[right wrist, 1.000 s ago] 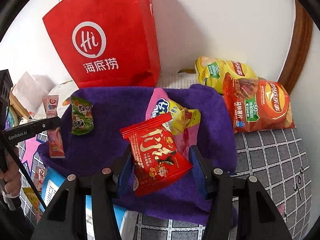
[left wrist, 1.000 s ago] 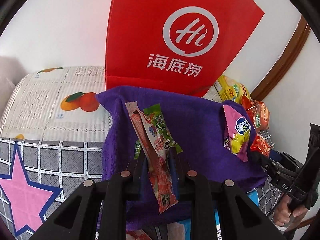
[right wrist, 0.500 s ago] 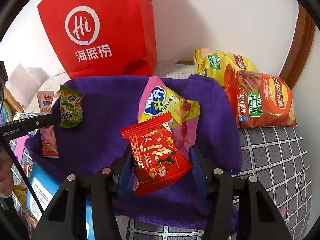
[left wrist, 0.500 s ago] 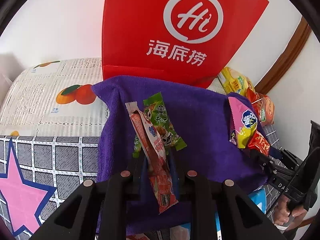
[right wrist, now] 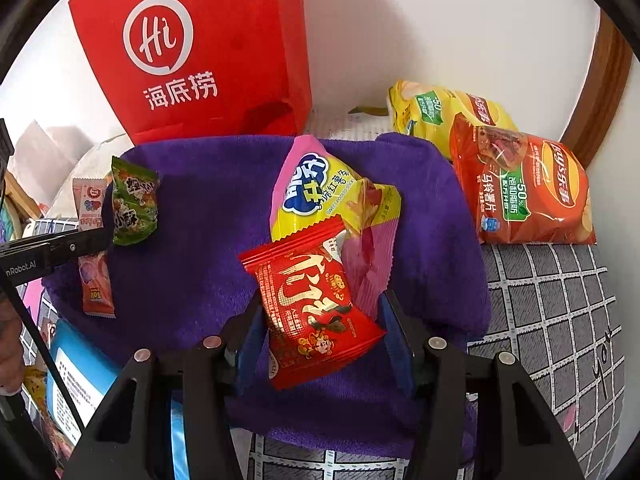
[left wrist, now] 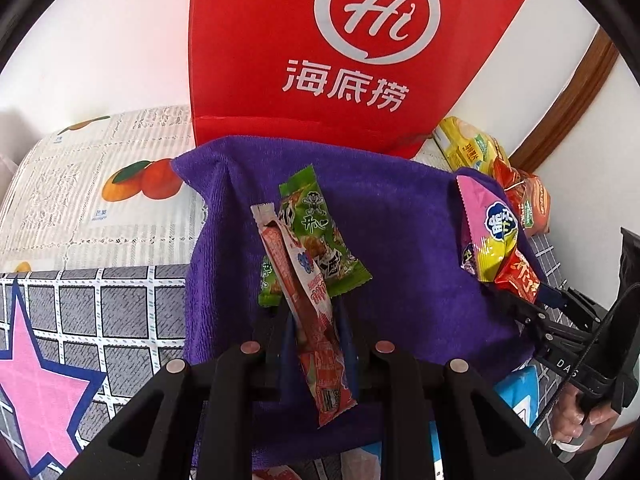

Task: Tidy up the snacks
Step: 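Open both tools to release the snacks onto the towel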

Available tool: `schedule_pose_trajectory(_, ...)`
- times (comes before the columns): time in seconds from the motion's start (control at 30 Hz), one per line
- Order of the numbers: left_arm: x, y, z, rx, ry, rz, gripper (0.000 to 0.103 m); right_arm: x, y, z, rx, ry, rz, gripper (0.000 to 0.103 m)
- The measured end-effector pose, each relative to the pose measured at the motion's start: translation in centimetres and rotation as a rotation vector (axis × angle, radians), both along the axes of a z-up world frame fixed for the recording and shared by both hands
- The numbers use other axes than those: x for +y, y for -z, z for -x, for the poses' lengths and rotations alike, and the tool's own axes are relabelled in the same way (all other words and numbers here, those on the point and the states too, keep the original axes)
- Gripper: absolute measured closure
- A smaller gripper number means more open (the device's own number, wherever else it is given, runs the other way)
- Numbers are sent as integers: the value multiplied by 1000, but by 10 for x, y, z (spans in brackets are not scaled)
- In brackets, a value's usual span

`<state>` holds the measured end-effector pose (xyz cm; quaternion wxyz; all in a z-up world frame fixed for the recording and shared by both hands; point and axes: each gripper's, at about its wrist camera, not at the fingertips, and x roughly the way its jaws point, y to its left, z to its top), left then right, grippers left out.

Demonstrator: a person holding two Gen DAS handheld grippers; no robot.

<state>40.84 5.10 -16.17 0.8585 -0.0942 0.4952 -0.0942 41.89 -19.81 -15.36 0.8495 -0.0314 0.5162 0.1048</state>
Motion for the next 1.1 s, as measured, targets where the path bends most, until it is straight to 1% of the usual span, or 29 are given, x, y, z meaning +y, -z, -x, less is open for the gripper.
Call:
schedule_pose_trajectory(0.1,0,0,0,4,0,-8,82,1,-1,1,-4,-7,7,46)
schedule_pose_trajectory(0.13,-1,0,0,7,2,-16,80,1,-2,1,-3,-10,7,45)
schedule_pose_trajectory(0.2,-4,-1,0,3,7,-19,78,2,-2,2,1,-19,9,43)
schedule_pose_trajectory(0.23,-4,-1,0,3,7,-18,74,3,-3,3,3,-22,11,42)
schedule_pose_trajectory(0.27,-4,-2,1,4,8,-18,71,3,-3,3,10,-21,15,36)
schedule_pose_trajectory(0.3,-4,-4,2,2,11,-19,65,3,-3,3,20,-14,18,34)
schedule_pose_trajectory(0.33,-4,-6,3,-4,14,-20,60,2,-5,4,23,-8,16,33)
schedule_pose_trajectory(0.4,-4,-13,6,-26,15,-27,54,1,-9,6,22,-3,9,33)
schedule_pose_trajectory(0.43,-4,-18,8,-40,15,-30,52,0,-12,7,23,0,9,32)
schedule_pose_trajectory(0.57,-5,-38,17,-84,25,-31,52,-4,-31,16,8,30,30,31)
schedule_pose_trajectory(0.63,-3,-51,24,-115,20,-37,49,-7,-43,26,-11,54,46,29)
schedule_pose_trajectory(0.73,0,-66,36,-141,6,-32,47,-11,-61,44,-38,90,60,29)
schedule_pose_trajectory(0.8,5,-76,49,-155,5,-30,47,-14,-71,57,-57,101,47,29)
schedule_pose_trajectory(0.9,16,-88,72,-178,-5,-47,42,-14,-84,78,-81,97,3,29)
schedule_pose_trajectory(1.0,31,-95,98,-193,-30,-37,36,-12,-87,97,-55,82,-34,29)
schedule_pose_trajectory(1.1,43,-95,116,-184,-49,-43,36,-9,-84,114,-29,92,-37,33)
